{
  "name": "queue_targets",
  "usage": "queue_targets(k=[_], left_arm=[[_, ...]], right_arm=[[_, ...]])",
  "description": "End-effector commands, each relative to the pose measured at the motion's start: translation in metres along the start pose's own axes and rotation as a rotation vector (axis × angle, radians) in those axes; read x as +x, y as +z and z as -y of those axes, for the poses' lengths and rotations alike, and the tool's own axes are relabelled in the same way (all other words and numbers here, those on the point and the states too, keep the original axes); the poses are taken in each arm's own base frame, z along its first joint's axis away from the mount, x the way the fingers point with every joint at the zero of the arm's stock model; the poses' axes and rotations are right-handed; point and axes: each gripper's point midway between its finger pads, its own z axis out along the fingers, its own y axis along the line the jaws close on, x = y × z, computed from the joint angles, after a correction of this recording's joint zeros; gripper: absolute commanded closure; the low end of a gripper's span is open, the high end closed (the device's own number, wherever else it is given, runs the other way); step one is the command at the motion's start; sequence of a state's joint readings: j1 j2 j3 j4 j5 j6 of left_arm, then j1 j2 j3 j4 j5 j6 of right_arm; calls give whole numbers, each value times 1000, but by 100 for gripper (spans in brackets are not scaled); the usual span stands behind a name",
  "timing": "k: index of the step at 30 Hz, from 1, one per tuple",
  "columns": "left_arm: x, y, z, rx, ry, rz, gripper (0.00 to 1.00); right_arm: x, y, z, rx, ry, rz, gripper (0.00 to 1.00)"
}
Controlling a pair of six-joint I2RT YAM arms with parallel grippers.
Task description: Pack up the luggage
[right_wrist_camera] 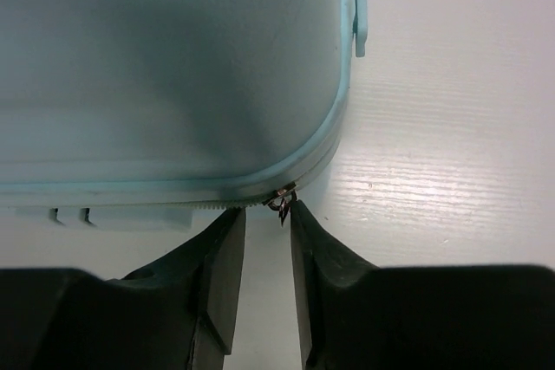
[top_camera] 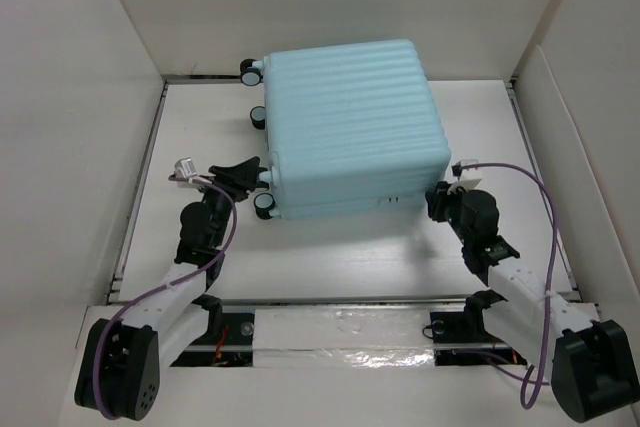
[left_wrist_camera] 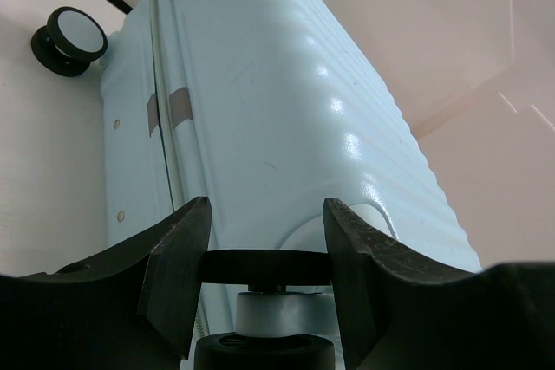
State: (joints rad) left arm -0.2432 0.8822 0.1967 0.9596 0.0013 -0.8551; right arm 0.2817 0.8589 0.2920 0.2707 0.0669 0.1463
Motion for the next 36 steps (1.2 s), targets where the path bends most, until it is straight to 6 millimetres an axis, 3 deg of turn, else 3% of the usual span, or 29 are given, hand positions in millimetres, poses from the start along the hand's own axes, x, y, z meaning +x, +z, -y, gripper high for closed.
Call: queue_targets(k=[1, 8, 11, 14, 16, 17, 19, 25, 32, 36], left_arm=[[-18, 6, 54, 181, -31, 35, 100], [-19, 6, 53, 181, -28, 38, 100], [-18, 5, 52, 176, -24, 37, 100], [-19, 4, 53, 178, -25, 39, 100], [-19, 4, 53, 180, -25, 40, 100], [-19, 4, 54, 181, -25, 41, 100], [-20, 4, 55, 183, -24, 43, 100], [-20, 5, 53, 177, -19, 41, 100], [-17, 6, 50, 173, -22, 35, 100], [-13, 8, 52, 194, -19, 19, 100]], right_arm=[[-56, -2, -10, -49, -13, 217, 68], [-66, 0, -2, -1, 15, 288, 86], [-61, 4, 1, 13, 23, 281, 92], [-59, 7, 2, 25, 25, 266, 90], [-60, 9, 3, 32, 33, 262, 81], [-59, 10, 5, 41, 34, 255, 71], [-59, 11, 5, 44, 36, 253, 69], [-65, 19, 1, 13, 5, 276, 80], [-64, 20, -6, -30, 19, 313, 100], [-67, 15, -22, -114, 42, 348, 100]])
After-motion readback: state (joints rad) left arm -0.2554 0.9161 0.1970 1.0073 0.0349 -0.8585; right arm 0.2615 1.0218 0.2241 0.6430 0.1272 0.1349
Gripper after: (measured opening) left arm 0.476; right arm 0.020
